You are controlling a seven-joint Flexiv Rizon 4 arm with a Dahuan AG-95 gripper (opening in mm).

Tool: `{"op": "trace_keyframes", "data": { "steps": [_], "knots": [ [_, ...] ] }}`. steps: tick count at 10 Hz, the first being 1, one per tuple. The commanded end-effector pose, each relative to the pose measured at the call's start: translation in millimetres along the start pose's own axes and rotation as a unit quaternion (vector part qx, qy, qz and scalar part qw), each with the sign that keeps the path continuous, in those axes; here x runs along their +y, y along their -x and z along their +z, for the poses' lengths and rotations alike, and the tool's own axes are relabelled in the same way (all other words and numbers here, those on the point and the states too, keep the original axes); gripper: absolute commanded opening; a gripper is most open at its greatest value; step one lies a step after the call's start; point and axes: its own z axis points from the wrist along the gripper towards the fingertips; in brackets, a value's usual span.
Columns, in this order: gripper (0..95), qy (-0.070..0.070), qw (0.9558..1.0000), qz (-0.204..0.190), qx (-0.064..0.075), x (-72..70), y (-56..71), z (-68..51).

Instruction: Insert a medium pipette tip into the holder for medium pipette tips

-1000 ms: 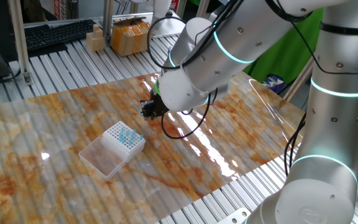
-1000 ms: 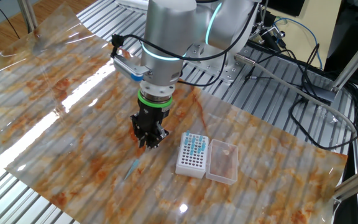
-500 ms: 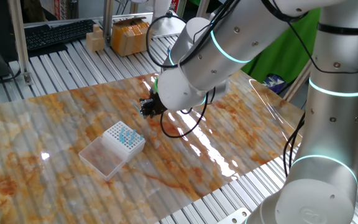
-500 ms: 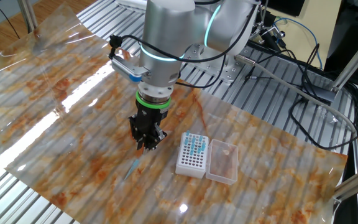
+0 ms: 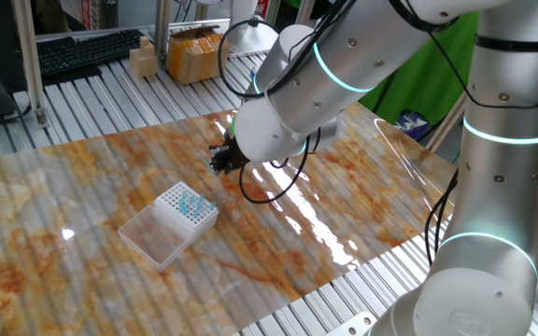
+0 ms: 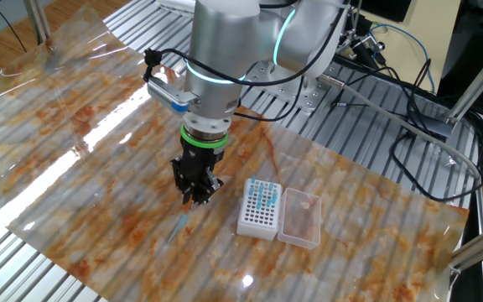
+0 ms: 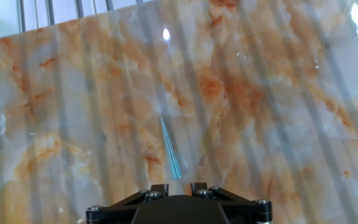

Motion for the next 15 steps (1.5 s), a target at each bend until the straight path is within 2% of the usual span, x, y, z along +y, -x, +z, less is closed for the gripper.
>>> {"op": "trace_keyframes", "data": {
  "steps": [1,3,5,7,10,15],
  "knots": [
    [19.0,0.0,1.0,0.0,0.002,0.2,0.4,0.1],
    [19.0,-0.003,0.9999,-0.004,0.011,0.5,0.8,-0.1],
    [19.0,-0.003,0.9998,-0.017,0.014,0.5,0.7,0.0],
    [19.0,-0.01,0.9995,-0.027,0.01,0.5,0.5,0.0],
    [19.0,-0.014,0.9995,-0.027,0.01,0.4,0.3,0.1],
    [19.0,-0.013,0.9993,-0.032,0.013,0.4,0.3,0.1]
  ]
}}
